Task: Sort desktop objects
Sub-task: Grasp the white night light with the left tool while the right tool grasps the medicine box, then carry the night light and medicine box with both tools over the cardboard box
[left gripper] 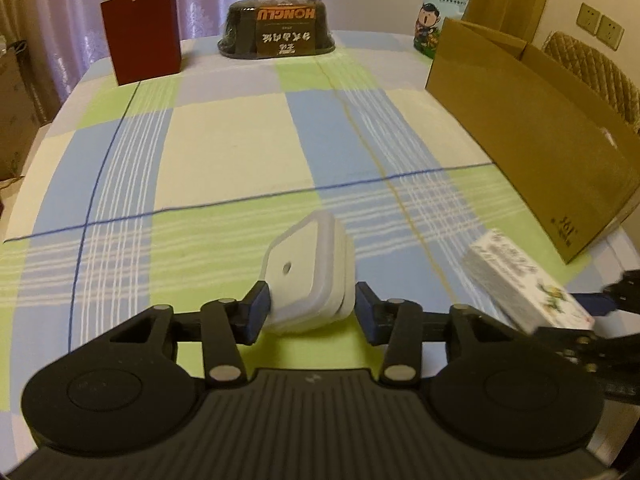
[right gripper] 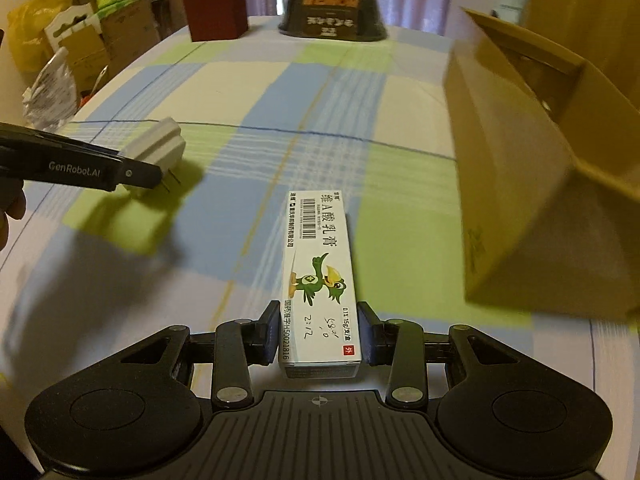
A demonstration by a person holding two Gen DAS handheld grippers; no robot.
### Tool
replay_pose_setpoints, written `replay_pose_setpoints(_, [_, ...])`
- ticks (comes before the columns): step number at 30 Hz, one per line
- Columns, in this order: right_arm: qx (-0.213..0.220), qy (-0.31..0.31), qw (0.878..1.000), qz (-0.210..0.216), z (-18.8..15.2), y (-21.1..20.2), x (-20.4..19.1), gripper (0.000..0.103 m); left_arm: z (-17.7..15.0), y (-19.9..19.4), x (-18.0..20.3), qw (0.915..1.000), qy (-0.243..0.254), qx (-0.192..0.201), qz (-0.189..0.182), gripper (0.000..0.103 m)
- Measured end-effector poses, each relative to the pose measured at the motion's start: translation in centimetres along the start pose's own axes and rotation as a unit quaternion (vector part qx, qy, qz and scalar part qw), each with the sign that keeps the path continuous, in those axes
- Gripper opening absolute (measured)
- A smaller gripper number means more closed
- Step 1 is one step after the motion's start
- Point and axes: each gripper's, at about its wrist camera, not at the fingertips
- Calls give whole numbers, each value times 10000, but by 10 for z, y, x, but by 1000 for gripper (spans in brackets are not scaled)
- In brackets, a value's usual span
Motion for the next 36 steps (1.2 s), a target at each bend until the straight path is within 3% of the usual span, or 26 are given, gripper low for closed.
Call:
replay_pose_setpoints(1, [2, 42, 10000, -2, -4, -1, 0, 38, -2, -1, 1, 10000, -8, -16, 16, 47])
replay_pose_setpoints(5, [84, 175, 9998, 41, -8, -2, 3, 38, -2, -3, -1, 9999, -90, 61, -6, 76])
replay_pose_setpoints(7, [100, 201, 9997, 64, -7, 1, 4, 38, 1, -2, -6, 9997, -234, 105, -64, 78])
replay_pose_setpoints(8, [110, 212, 9997, 71, -7, 2, 4, 44, 3, 0, -9, 9996, -257, 83, -54, 81])
replay_pose_setpoints(9, [135, 211, 9997, 62, -8, 1, 5, 61, 3, 4, -12, 9994, -323, 48, -64, 81])
replay_pose_setpoints(10, [193, 207, 9996, 43, -8, 0, 6, 69, 4, 7, -16, 9992, -389, 12, -73, 81])
replay_pose_setpoints(11, [238, 202, 9995, 33, -9, -1, 7, 70, 4, 11, -19, 9990, -446, -27, -84, 81])
replay_pose_setpoints(23, [303, 308, 9991, 46, -11, 5, 16, 70, 0, 39, -27, 9971, -562, -374, -362, 74])
replay_pose_setpoints(26, [327, 344, 9989, 49, -10, 5, 15, 70, 0, 39, -22, 9967, -568, -359, -462, 61])
replay_pose_setpoints(36, [248, 418, 9988, 102, -9, 4, 14, 70, -8, 22, -9, 9979, -323, -344, -452, 61])
Point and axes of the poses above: each gripper's, at about its wrist camera, not at the fingertips, and y roughly the way its jaws point, x to its right, z to its top, and after that the axes turned 14 degrees about x, right-handed
